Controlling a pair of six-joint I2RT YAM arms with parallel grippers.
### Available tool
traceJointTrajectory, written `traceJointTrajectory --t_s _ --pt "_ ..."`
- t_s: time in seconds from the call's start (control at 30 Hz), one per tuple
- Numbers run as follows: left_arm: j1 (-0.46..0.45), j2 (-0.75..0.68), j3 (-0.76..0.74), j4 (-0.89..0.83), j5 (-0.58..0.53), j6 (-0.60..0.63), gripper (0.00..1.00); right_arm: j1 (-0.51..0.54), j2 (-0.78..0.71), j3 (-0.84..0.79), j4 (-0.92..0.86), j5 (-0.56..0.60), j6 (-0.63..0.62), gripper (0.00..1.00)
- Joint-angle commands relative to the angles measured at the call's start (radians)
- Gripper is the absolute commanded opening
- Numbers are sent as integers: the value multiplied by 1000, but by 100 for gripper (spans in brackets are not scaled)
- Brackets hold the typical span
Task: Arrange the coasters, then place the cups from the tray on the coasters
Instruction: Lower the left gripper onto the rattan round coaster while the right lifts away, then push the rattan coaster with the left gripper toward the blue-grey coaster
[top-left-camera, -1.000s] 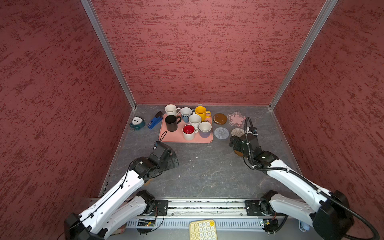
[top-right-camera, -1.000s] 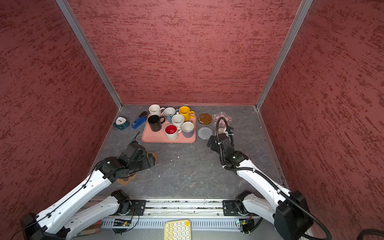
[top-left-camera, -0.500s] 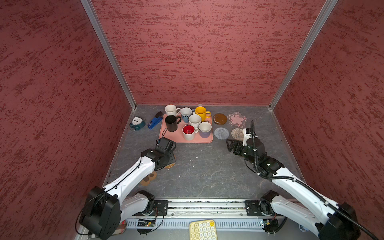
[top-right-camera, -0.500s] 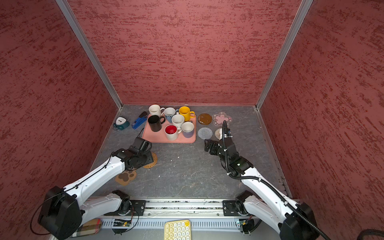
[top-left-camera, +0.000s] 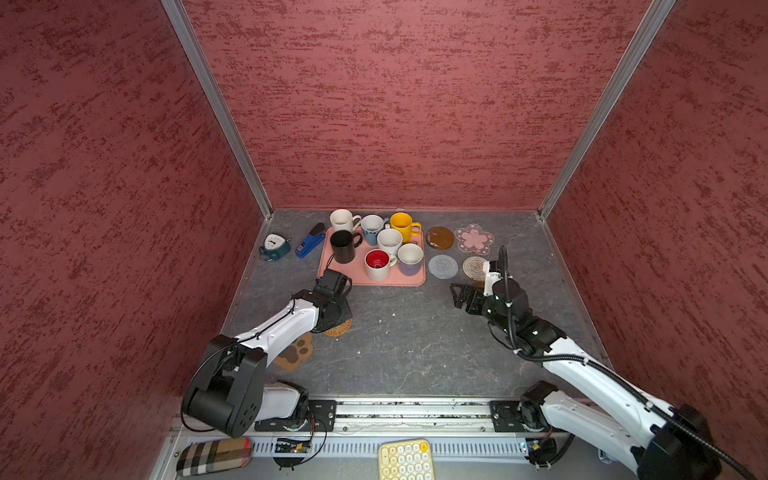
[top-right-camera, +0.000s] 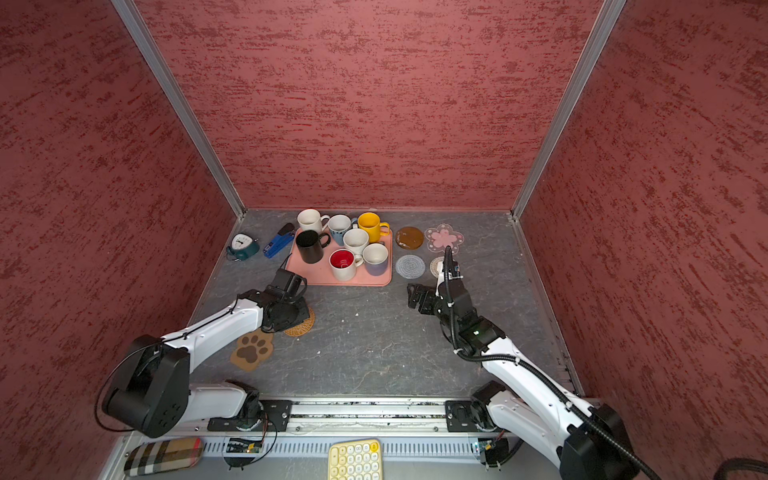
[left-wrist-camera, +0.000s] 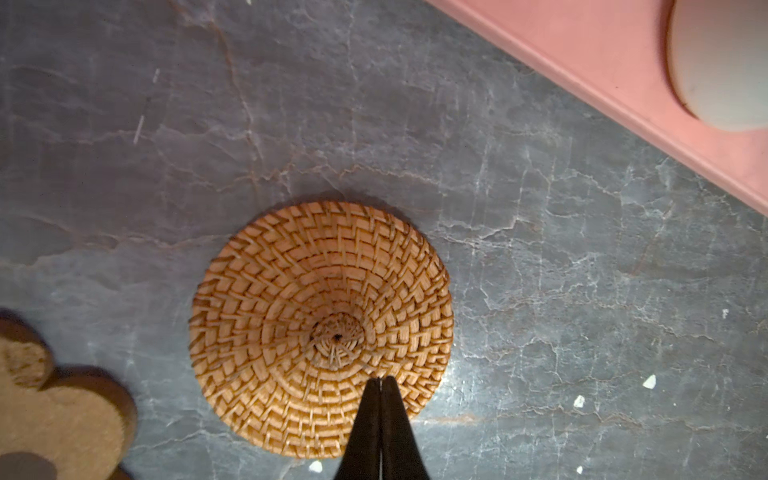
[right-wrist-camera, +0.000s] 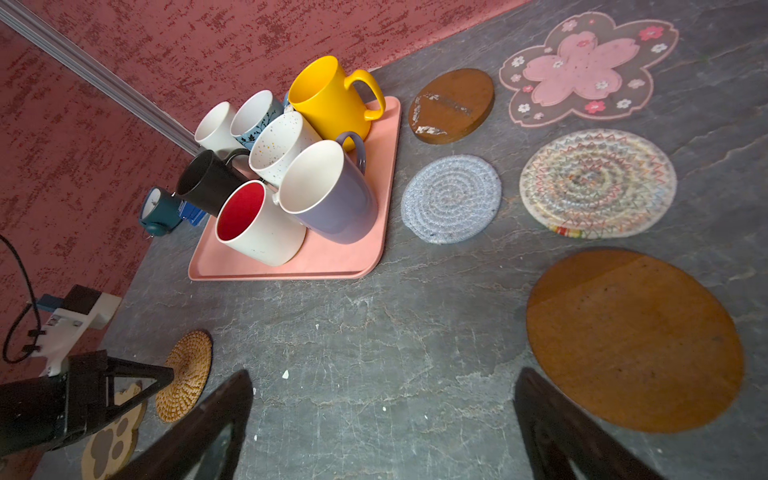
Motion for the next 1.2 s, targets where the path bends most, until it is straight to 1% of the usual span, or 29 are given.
traceJointTrajectory --t_s 0.0,0.07,0.37,0.47,0.63,0.77,0.93,1.17 --pt "6 29 -24 60 22 5 3 -5 -13 -11 34 -20 -14 99" --pt "5 50 -26 73 32 4 0 -5 -22 -15 25 -9 -19 99" --pt "-42 119 -30 110 28 -27 0 -17 -56 -47 11 6 -23 99" --pt "-78 139 -26 122 24 -41 0 -21 -67 -53 7 6 -20 99" --pt "-174 194 9 139 10 -84 0 -32 -84 -66 0 10 -22 99" --pt "-260 241 57 149 7 -124 0 -73 -85 -67 -18 -10 -9 99" --pt "-377 312 152 153 6 -160 0 -130 -110 -81 -34 -56 16 99" --pt "-480 442 297 164 20 -182 0 -209 -141 -97 -67 -128 49 99"
